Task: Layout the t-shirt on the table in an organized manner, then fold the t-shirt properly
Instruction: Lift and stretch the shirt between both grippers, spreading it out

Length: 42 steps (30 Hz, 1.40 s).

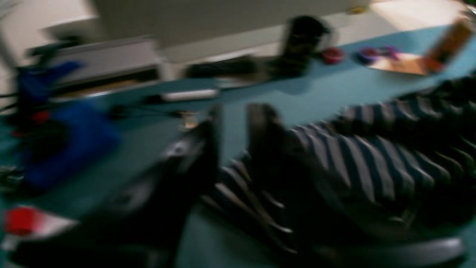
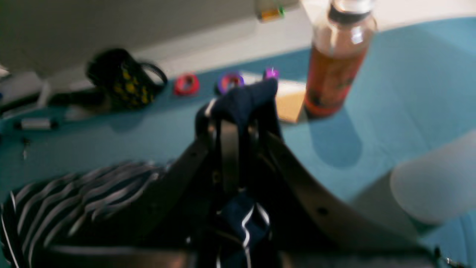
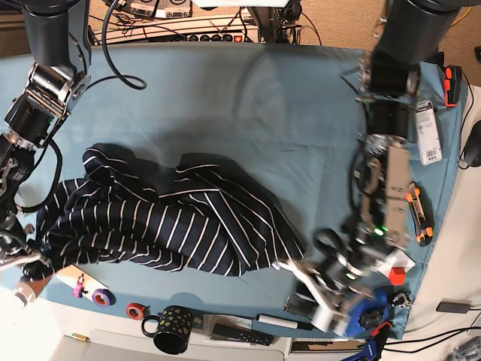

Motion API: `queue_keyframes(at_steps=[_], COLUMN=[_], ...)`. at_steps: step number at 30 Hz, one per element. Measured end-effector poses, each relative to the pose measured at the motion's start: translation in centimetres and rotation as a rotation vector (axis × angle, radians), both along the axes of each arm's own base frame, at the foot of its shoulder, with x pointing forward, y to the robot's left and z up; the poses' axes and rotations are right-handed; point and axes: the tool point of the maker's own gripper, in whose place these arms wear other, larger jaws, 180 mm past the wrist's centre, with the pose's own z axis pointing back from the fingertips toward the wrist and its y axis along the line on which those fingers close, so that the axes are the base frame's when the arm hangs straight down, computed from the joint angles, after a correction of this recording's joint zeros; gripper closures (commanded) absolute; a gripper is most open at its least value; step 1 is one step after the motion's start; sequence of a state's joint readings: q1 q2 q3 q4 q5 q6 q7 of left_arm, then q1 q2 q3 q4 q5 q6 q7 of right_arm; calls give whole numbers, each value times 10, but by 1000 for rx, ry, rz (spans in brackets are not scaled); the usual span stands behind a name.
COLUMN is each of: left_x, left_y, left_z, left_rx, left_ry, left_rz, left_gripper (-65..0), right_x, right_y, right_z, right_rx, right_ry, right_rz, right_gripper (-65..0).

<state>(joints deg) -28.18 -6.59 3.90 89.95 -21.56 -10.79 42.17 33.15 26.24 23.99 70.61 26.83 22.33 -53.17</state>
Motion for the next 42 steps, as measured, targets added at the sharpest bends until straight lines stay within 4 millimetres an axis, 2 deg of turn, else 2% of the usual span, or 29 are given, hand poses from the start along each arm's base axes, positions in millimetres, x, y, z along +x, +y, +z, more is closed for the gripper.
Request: queue_keyframes(at_steps=[3, 6, 10, 12, 15, 18, 20, 25, 28, 34, 38, 42], left_x=[-14, -23, -45, -47, -38, -29, -22, -8, -8, -6, -5, 5], left_y=[-30, -56, -95, -105, -103, -92, -85, -86, -87, -86, -81, -77], left_z=[-24, -48, -73, -83, -104, -135, -143, -127, -126, -128, -137, -140], left_rx=[2, 113, 192, 215, 240, 273, 296, 289, 277, 285, 295, 314], left_ry=[-13, -43, -36, -47, -21, 63, 88, 54, 57, 63, 83, 89], left_rz=[-38, -56, -151, -151, -93, -36, -10, -5, -6, -5, 10, 17], left_gripper=[-249, -249, -250, -270, -348, -355, -355, -355, -355, -354, -354, -354], right_x=[-5, -9, -20, -26, -39, -51, -55, -71, -79, -87, -88, -96], right_y=[-5, -12, -29, -37, -50, -55, -57, -68, -68, -68, -58, -54], right_z=[-5, -5, -8, -8, -9, -11, -6, -17, -31, -44, -32, -22], right_rx=[2, 19, 31, 53, 82, 141, 145, 86, 82, 72, 15, -46], right_ry=[27, 32, 48, 47, 50, 74, 63, 116, 154, 179, 144, 130], right_rz=[-15, -36, -89, -116, -132, -129, -104, -97, -100, -96, -31, -20], right_gripper=[0, 0, 0, 0, 0, 0, 0, 0, 0, 0, 0, 0])
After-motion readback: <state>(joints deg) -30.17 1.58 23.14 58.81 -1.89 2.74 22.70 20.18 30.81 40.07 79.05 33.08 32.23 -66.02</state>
